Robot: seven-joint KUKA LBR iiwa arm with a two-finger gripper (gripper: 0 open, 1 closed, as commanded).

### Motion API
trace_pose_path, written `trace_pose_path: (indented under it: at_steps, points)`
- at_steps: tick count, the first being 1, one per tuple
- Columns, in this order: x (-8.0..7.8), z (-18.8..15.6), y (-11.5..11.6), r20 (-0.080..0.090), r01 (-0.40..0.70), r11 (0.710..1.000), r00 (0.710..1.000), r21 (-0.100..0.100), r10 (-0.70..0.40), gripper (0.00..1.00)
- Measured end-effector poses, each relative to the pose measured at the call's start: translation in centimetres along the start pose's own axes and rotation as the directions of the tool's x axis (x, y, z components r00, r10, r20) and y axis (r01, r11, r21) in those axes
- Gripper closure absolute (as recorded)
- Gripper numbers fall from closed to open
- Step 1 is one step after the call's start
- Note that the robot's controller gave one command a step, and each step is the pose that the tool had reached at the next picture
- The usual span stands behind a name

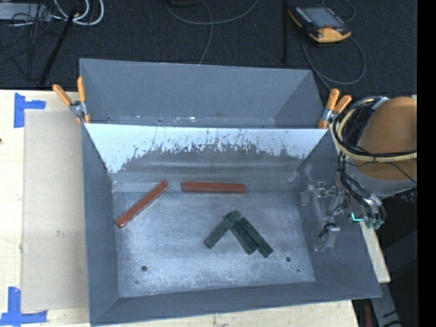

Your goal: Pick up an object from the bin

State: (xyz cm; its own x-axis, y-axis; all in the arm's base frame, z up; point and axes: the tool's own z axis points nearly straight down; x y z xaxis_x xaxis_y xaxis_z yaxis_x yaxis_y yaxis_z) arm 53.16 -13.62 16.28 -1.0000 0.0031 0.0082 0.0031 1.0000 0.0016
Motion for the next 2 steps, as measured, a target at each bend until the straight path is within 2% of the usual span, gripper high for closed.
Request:
trace_pose_path:
  at_steps: [1,2]
  points:
    - [0.35,8.76,8.42,0.001,0.184,0.983,0.983,-0.002,-0.184,0.0]
    - [0.72,9.35,7.98,0.007,0.08,0.997,0.997,0.001,-0.08,0.0]
